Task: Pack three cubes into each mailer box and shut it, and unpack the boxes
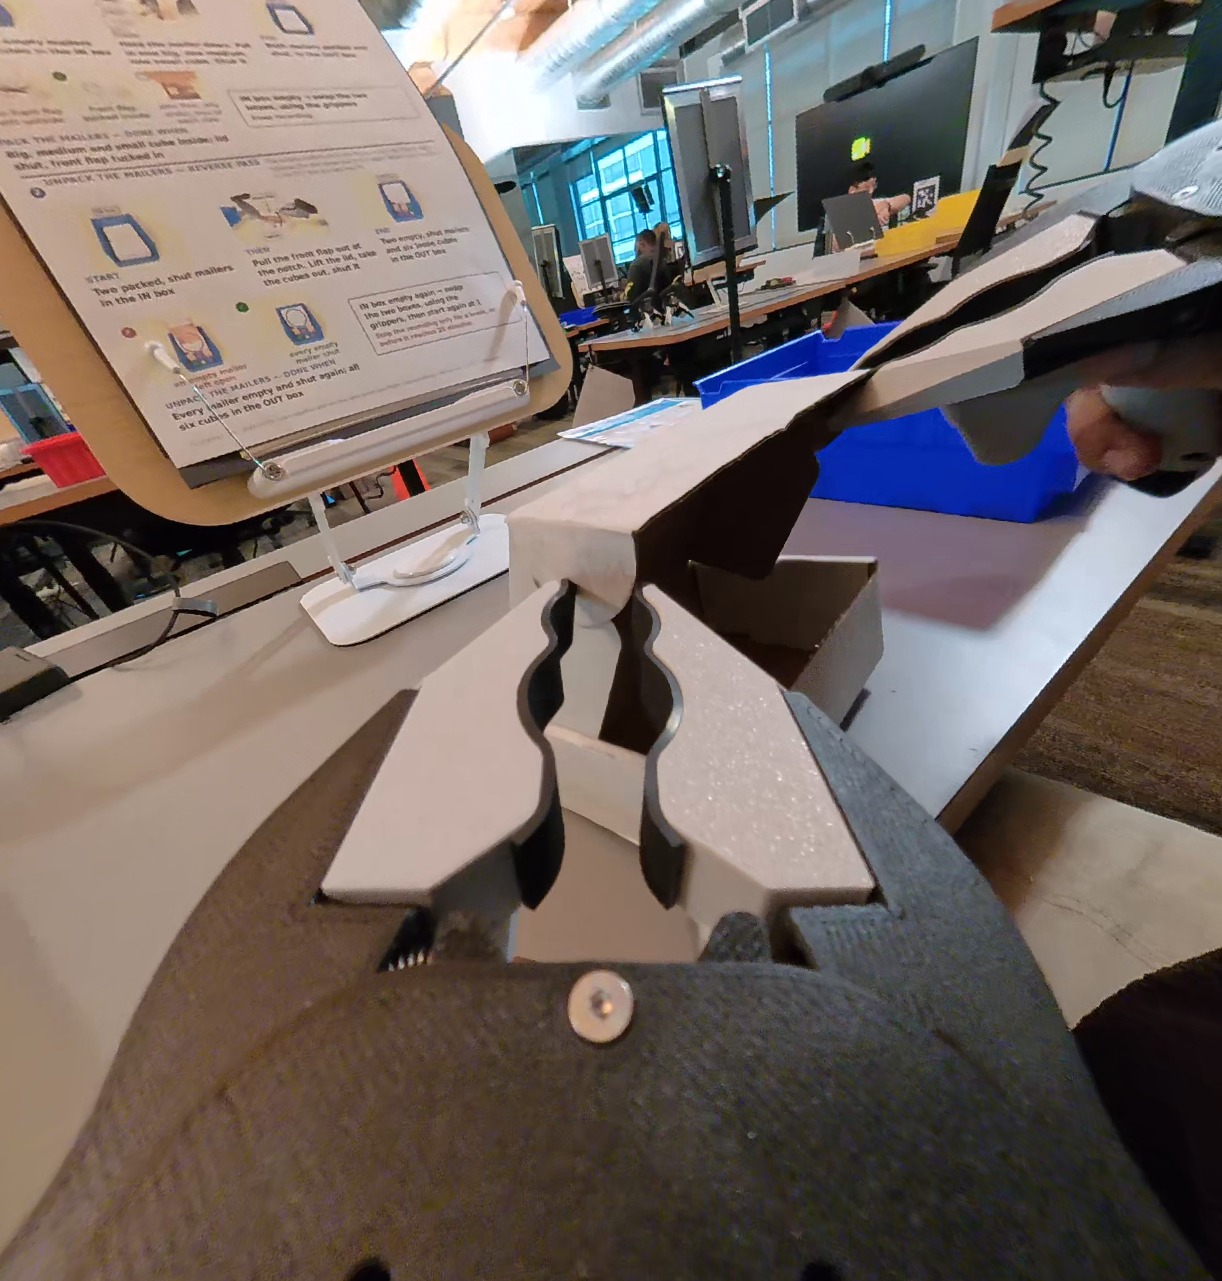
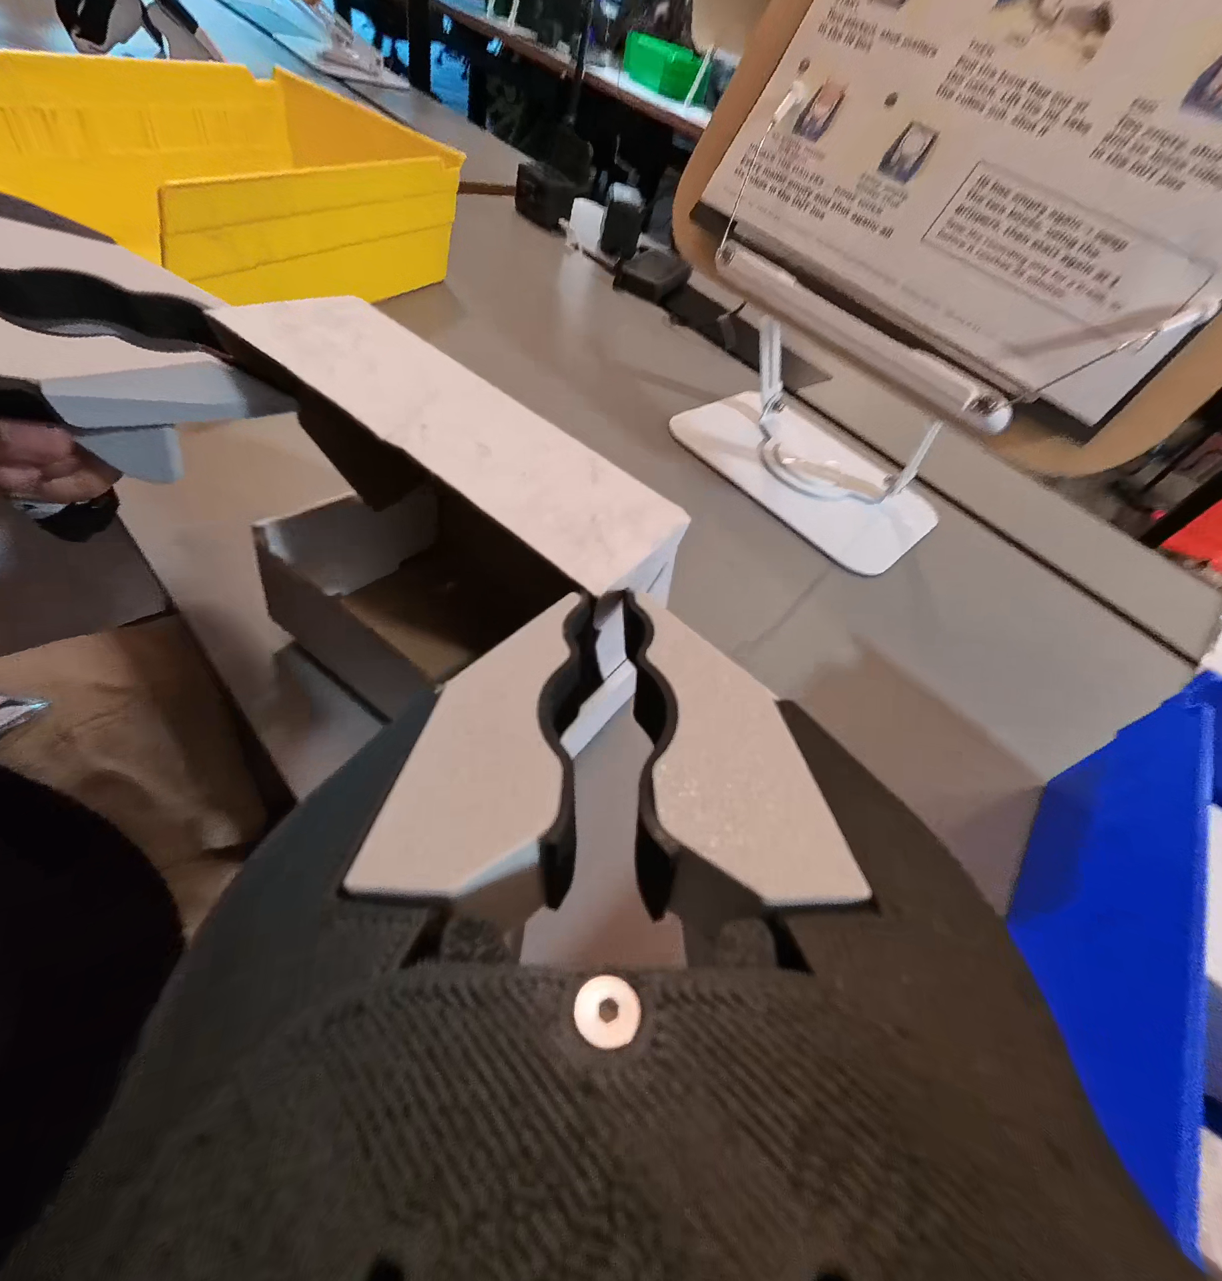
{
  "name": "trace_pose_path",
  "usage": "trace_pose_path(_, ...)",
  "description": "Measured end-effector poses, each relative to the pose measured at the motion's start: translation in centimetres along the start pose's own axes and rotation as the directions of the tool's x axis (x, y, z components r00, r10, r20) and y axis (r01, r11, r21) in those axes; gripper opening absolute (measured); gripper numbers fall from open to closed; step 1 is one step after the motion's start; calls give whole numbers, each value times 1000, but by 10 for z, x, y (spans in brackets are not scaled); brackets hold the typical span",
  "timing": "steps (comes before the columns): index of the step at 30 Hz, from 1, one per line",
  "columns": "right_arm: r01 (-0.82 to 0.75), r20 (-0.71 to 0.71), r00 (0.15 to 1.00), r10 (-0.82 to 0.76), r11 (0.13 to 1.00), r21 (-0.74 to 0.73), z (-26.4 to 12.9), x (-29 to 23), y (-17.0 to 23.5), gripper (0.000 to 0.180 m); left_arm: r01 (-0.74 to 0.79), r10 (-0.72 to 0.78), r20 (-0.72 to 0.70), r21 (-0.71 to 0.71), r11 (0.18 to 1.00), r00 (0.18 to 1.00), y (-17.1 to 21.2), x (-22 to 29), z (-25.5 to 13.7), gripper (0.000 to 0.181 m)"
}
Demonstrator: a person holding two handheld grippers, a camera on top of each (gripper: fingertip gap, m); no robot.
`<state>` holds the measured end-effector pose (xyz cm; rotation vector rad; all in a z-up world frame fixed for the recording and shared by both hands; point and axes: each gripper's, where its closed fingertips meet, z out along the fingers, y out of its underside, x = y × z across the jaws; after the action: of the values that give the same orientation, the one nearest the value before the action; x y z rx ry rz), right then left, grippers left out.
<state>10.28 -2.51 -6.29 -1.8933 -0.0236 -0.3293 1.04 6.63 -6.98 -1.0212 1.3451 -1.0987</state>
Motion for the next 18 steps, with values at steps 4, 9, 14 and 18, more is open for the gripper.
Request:
trace_pose_path(4, -82, 62, 994, 87, 994, -79, -2, -7, 5, 7, -9, 9, 4, -15, 1000, 1000, 3, -3, 0, 12)
trace_pose_path(9, -59, 47, 997, 64, 993, -105, -2, -8, 10, 6, -35, 35, -2, -55, 998, 999, 9, -1, 1, 10)
trace_pose_path(14, -50, 63, 996, 58, 990, -131, -4, -17, 20, 6, -117, 118, 3, -140, 983, 993, 18, 1, -2, 7)
trace_pose_path(18, -34, 79, 996, 47, 988, -151, -6, -30, 32, 6, -79, 78, -11, -187, 979, 997, 29, 7, -11, 6)
